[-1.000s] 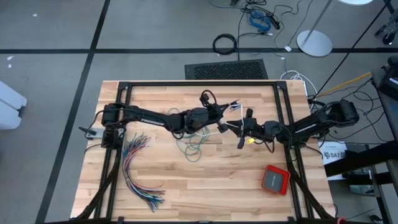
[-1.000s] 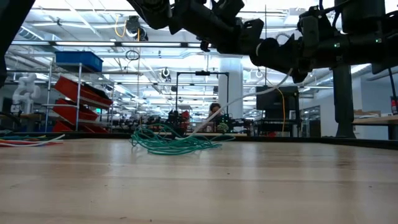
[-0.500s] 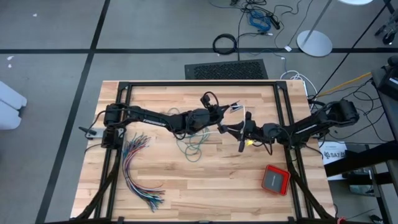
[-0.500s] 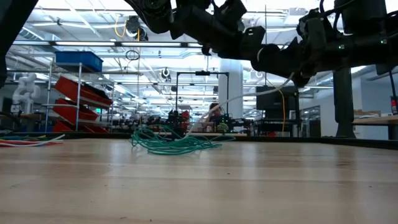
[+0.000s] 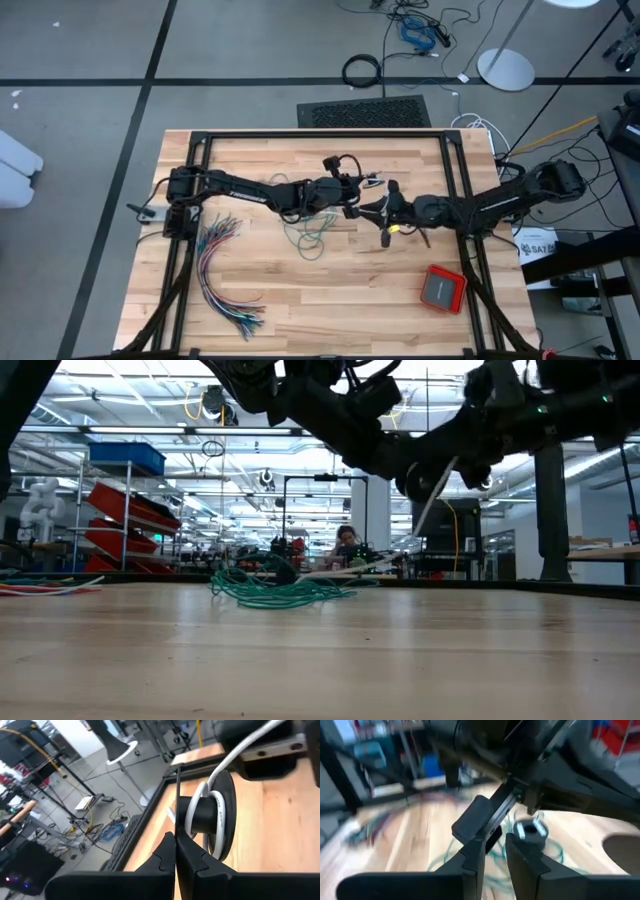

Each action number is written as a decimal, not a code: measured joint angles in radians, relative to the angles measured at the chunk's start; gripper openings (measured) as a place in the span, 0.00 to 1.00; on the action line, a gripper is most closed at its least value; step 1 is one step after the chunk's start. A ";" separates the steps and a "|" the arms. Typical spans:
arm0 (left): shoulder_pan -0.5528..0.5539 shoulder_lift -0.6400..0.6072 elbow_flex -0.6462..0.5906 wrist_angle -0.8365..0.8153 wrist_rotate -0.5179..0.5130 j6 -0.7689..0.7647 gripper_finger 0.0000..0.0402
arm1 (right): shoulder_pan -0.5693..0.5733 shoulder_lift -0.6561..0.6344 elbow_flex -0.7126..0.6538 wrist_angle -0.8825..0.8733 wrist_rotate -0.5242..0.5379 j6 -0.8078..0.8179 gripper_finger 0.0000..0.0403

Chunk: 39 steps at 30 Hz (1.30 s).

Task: Coil cords
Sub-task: Coil the white wire onto the spool

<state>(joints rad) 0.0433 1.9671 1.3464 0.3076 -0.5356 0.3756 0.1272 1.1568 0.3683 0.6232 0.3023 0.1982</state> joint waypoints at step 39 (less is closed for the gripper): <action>0.029 0.003 -0.002 0.101 0.079 -0.082 0.00 | 0.072 0.173 0.605 -0.849 -0.153 -0.056 0.28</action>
<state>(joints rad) 0.0719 1.9701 1.3445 0.4086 -0.4562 0.2932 0.1992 1.3293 0.9730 -0.2257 0.1497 0.1425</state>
